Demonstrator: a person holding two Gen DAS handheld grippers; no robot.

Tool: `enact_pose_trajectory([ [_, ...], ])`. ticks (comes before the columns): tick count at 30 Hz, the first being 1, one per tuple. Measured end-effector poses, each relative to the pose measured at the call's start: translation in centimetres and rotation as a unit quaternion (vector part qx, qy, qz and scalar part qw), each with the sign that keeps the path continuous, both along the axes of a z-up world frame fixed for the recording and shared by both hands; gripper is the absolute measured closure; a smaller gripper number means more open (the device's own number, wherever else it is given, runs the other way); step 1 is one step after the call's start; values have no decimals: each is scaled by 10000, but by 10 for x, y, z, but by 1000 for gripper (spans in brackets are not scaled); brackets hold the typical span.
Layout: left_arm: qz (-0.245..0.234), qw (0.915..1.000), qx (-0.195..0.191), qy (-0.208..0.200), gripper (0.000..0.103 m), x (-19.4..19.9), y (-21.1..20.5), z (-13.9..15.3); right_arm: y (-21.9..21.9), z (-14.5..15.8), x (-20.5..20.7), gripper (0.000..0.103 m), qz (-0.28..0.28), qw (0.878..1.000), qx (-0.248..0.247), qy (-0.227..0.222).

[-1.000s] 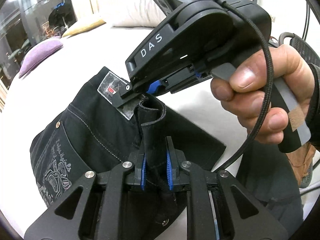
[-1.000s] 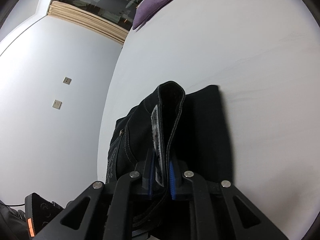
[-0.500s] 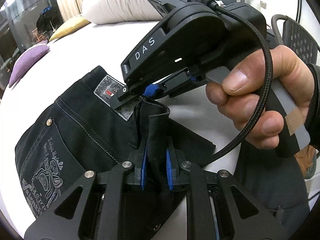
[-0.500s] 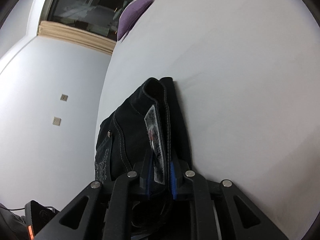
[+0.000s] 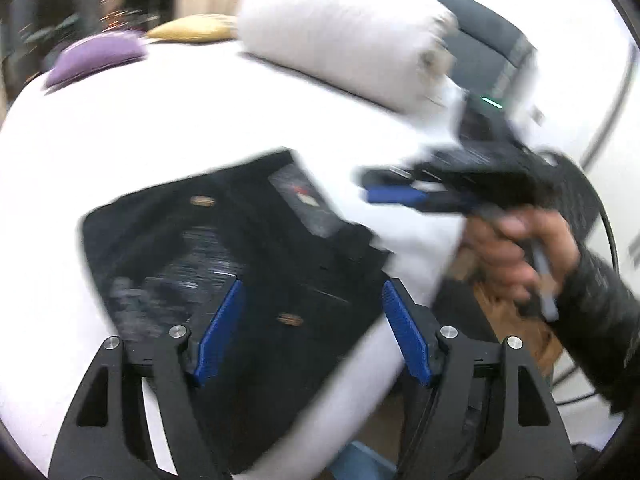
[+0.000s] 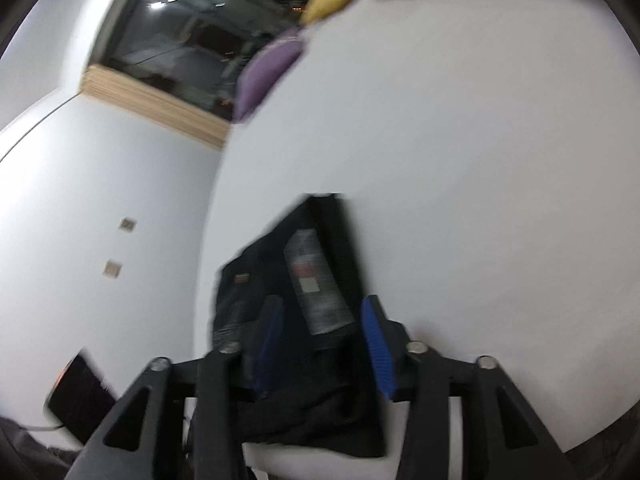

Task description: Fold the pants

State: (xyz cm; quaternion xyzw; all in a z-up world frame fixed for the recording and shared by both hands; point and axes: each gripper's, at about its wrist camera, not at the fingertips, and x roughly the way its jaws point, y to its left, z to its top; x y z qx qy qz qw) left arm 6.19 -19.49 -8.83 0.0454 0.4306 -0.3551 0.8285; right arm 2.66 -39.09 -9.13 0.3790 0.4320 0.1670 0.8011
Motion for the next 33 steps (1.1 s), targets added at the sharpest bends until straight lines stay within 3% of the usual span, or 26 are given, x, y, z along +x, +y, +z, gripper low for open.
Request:
enact_pose_trajectory([
  [3, 623, 9979, 144, -59, 33, 38, 19, -8, 36, 0, 10, 72, 461, 9988, -172, 14],
  [6, 1003, 9930, 566, 250, 33, 74, 22, -35, 56, -30, 19, 72, 646, 9964, -244, 501],
  [7, 1024, 9915, 673, 445, 33, 80, 21, -46, 58, -40, 18, 77, 632, 9948, -429, 678],
  [8, 1045, 9904, 761, 490, 34, 81, 21, -53, 60, -47, 14, 97, 567, 9934, -653, 759],
  [9, 1024, 9900, 888, 399, 34, 77, 19, -57, 59, -48, 10, 102, 510, 9941, -629, 715],
  [13, 929, 9879, 1232, 180, 33, 61, 11, -56, 52, -46, -5, 102, 334, 9959, -474, 689],
  [22, 975, 9868, 1262, 281, 33, 58, 13, -50, 63, -40, -43, 102, 194, 9946, -653, 781],
  [24, 989, 9867, 1256, 280, 33, 55, 19, -45, 66, -35, -48, 96, 195, 9944, -704, 759],
  [25, 992, 9869, 1242, 286, 33, 54, 21, -44, 63, -32, -51, 88, 197, 9946, -704, 736],
  [28, 1013, 9870, 1208, 310, 33, 50, 22, -41, 65, -11, -56, 38, 49, 9915, -1151, 609],
  [33, 1041, 9868, 1195, 331, 33, 48, 25, -34, 46, 20, -48, 37, -123, 9904, -1362, 221],
])
